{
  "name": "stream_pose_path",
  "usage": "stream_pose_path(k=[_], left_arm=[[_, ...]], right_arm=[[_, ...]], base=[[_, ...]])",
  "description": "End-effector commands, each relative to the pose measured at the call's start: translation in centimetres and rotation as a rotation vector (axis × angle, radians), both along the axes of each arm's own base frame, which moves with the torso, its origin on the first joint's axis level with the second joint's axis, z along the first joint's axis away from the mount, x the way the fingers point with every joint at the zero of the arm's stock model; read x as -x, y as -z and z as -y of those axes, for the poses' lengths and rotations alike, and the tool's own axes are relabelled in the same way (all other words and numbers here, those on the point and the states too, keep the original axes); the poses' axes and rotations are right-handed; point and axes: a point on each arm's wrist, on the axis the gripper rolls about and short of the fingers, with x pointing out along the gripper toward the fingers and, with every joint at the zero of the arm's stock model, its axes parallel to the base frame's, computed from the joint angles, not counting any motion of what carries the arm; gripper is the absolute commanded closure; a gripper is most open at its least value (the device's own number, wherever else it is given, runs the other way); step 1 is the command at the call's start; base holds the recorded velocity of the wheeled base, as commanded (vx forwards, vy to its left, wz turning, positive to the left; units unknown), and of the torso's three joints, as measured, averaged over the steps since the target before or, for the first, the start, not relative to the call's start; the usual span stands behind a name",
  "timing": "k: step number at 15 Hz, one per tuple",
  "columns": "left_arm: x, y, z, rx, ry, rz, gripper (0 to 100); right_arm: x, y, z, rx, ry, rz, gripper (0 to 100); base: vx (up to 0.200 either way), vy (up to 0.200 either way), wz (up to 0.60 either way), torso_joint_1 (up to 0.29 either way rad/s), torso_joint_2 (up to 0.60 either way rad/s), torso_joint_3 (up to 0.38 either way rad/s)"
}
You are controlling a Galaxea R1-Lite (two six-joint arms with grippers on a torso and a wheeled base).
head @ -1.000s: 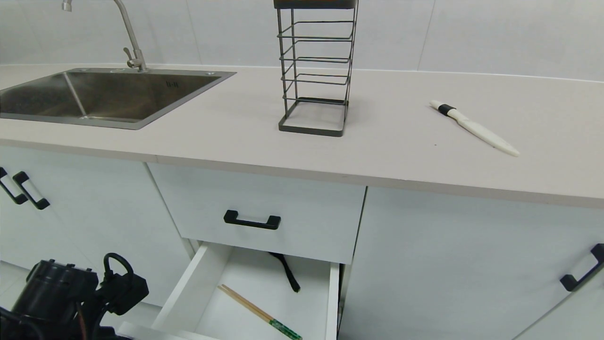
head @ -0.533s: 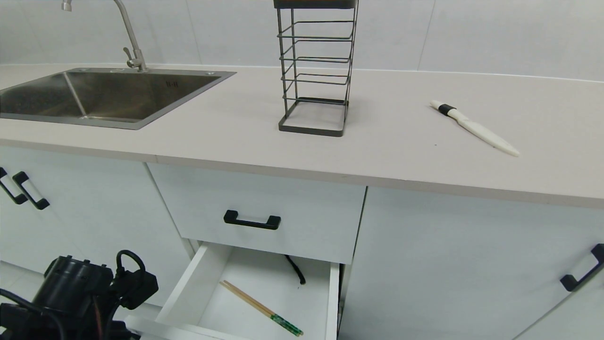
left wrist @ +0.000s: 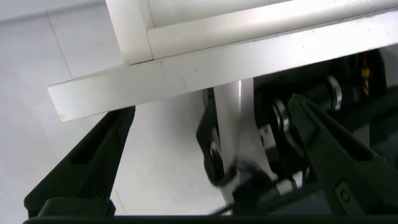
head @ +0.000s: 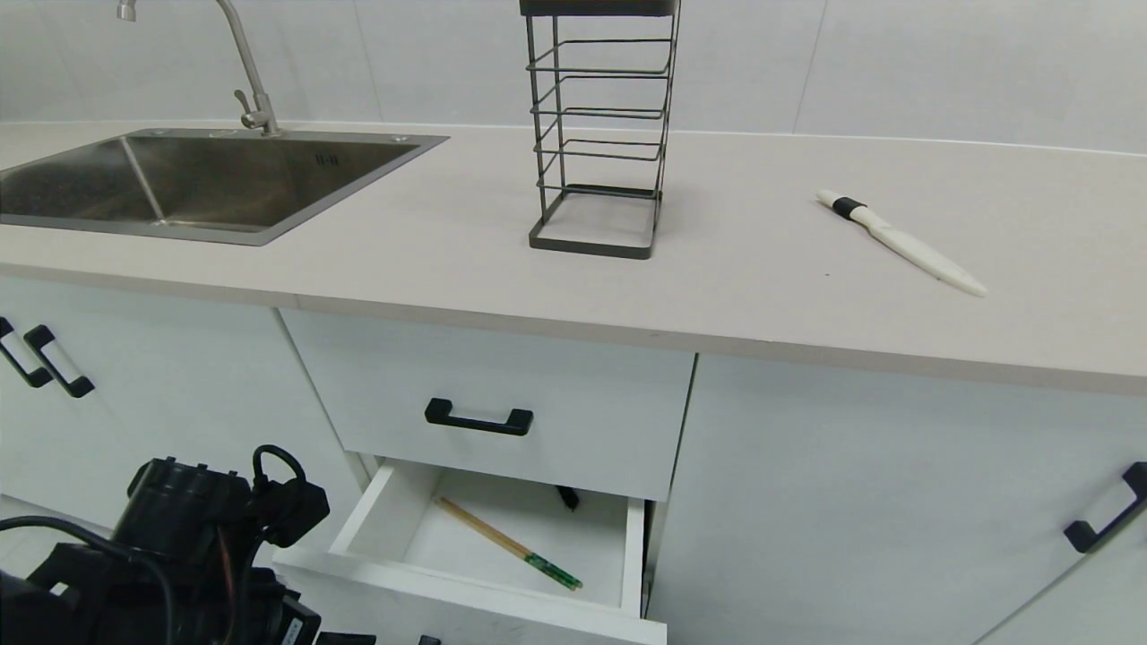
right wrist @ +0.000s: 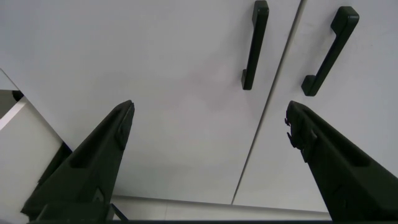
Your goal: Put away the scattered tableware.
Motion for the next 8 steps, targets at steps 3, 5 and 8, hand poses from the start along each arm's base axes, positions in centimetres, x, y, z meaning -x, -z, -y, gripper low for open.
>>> stream_pose_path(k=[3,5,8], left_arm=[[-0.3,0.6,1.3,0.007,0.045,-0.022,0],[-0.5,0.5,1.4,0.009,0.045,-0.015,0],[-1.4,0.4,1.5,0.014,0.035,0.001,0]], right_arm=[[0.0,0.0,0.0,0.000,0.011,-0.002,0],[0.0,0.0,0.0,0.000,0.019,-0.002,0],[0.0,0.0,0.0,0.000,0.017,-0.002,0]], base=[[0.000,0.000,0.00,0.000,0.00,0.000],[0.000,0.000,0.00,0.000,0.00,0.000],[0.000,0.000,0.00,0.000,0.00,0.000]])
